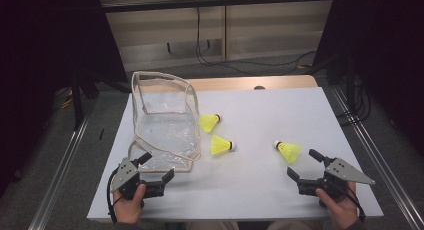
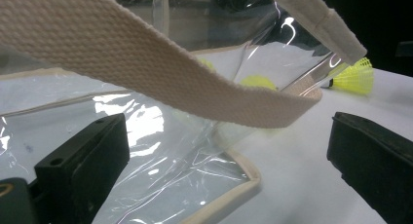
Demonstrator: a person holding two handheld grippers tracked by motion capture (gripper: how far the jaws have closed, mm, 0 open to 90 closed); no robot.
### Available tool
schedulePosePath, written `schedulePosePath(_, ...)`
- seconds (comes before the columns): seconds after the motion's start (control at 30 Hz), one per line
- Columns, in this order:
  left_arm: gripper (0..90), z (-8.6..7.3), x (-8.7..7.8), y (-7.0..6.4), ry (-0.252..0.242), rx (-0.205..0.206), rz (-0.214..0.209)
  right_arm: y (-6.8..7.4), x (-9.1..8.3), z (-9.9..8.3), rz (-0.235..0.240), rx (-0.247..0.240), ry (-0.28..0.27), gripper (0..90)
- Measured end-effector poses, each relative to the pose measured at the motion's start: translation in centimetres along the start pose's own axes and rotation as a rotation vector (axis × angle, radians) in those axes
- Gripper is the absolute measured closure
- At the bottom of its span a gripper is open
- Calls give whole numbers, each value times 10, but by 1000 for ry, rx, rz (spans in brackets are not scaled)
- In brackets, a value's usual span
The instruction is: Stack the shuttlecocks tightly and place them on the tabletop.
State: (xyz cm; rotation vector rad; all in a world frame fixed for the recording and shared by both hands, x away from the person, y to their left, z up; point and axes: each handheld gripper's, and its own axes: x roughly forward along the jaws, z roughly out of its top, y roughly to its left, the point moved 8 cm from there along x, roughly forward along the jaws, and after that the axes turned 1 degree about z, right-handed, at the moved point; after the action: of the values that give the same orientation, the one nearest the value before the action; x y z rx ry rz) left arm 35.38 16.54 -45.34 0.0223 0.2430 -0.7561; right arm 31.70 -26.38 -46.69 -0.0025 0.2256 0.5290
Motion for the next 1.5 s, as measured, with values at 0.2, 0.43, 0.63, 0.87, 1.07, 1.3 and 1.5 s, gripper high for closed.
schedulePosePath(0.2, 17, 0, 1, -3, -3, -9, -10, 0, 0, 0, 0, -11, 1, 17)
schedulePosePath(0.43, 19, -1, 3, -8, 11, 0, -40, 0, 1, 0, 2, -5, 3, 17)
schedulePosePath(0.63, 20, -1, 5, -13, 12, -9, -65, -1, 1, 1, 0, 2, -3, 17)
schedulePosePath(0.87, 21, -3, 10, -20, 33, -9, -107, 0, 2, 1, 3, -5, 1, 17)
schedulePosePath(1.07, 23, -3, 13, -26, 43, -4, -127, -2, -1, 1, -5, -3, -1, 18)
schedulePosePath(1.3, 23, -4, 14, -29, 52, 0, -145, 0, 0, 2, 10, -12, -3, 19)
schedulePosePath(1.5, 23, -2, 15, -34, 50, -3, -163, 0, 0, 0, 13, -8, 2, 22)
